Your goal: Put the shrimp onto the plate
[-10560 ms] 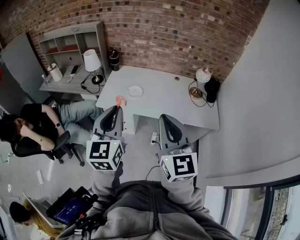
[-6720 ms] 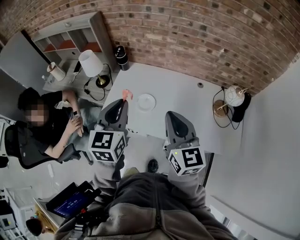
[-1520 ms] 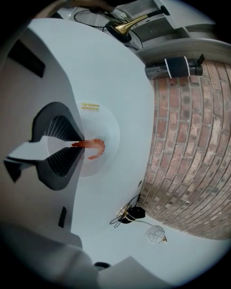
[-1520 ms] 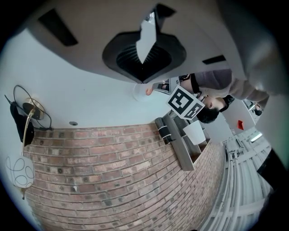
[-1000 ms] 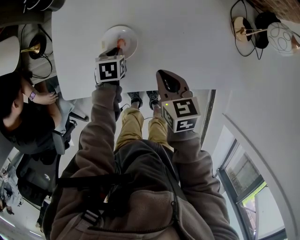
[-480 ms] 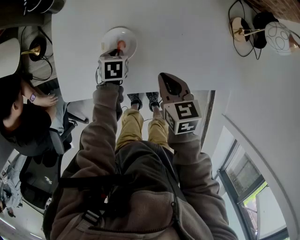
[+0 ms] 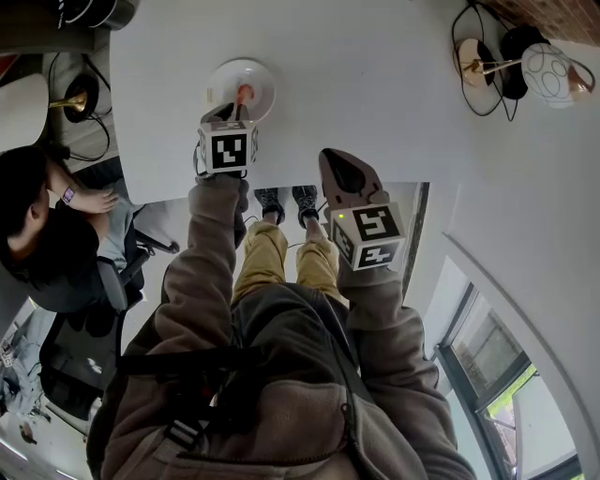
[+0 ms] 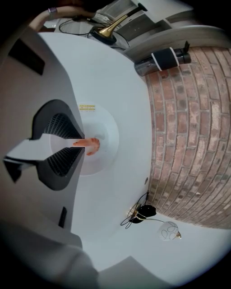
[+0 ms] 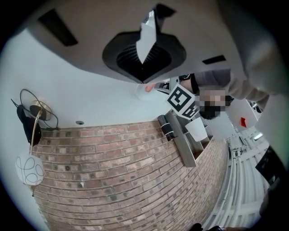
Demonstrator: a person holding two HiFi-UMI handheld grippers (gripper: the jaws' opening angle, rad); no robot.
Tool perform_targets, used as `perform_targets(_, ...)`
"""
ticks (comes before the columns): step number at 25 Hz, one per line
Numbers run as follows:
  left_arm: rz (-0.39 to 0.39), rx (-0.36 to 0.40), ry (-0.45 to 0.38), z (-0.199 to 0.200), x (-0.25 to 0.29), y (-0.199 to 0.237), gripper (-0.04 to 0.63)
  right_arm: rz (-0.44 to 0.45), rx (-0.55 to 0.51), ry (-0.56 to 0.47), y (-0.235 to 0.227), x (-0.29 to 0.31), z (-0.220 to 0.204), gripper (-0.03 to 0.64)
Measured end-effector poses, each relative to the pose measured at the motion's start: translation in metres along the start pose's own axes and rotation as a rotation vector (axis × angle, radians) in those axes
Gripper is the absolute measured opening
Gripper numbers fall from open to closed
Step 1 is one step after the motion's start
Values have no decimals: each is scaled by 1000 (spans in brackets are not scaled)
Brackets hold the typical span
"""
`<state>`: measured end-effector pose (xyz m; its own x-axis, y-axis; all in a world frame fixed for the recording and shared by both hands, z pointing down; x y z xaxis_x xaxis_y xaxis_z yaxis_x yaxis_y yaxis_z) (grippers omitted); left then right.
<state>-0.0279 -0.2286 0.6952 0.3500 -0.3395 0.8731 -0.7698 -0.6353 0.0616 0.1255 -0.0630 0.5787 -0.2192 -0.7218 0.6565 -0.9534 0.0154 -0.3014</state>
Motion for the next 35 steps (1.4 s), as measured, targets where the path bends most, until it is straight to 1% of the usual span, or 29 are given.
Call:
perform_targets(3,6,13,-60,1,-26,-3,38,5,-5,-19,5,-6,8,2)
perform_targets(6,15,-24,-178,12,-63,-5,38,22,-27,-61,12,-13,28,2)
perform_targets(8,30,-38,-256,22,-93,-5,38,42,-50,-101,20,-19,45,2)
perform_targets(11,46,-60,-344,33,-141,-9,38,73,-85,-163,36,-36,72,2)
perform_targets(15,95,-86,-463,52,-200,-5,37,131,-151,-266,61,-52,115,2)
perform_targets(20,144,-87,-606,61,-266,-11,37,190,-204,-362,91,-82,146,2)
perform_targets(22,161,-90,-648,63,-290,-12,37,210,-222,-393,101,-92,154,2)
perform_targets(26,194,-81,-702,61,-330,-15,37,239,-241,-439,117,-111,165,2)
perform_targets(33,232,-59,-842,72,-388,-22,35,291,-297,-535,142,-139,192,2)
perform_targets(34,235,-53,-858,74,-393,-23,10,294,-304,-547,144,-143,195,2)
perform_targets(35,239,-47,-872,77,-399,-25,5,296,-310,-558,146,-147,198,2)
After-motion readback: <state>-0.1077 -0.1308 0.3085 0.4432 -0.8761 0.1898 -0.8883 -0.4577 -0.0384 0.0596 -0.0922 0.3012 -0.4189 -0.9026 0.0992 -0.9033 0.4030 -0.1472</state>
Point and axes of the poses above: the fingertips, and each gripper's own axes: x forward along the fingers, y to its left, z out of its top, the point moved 7 cm from there along -x, backward along the fingers, and after that the axes turned 2 degrees about x, right-handed, at the moved point
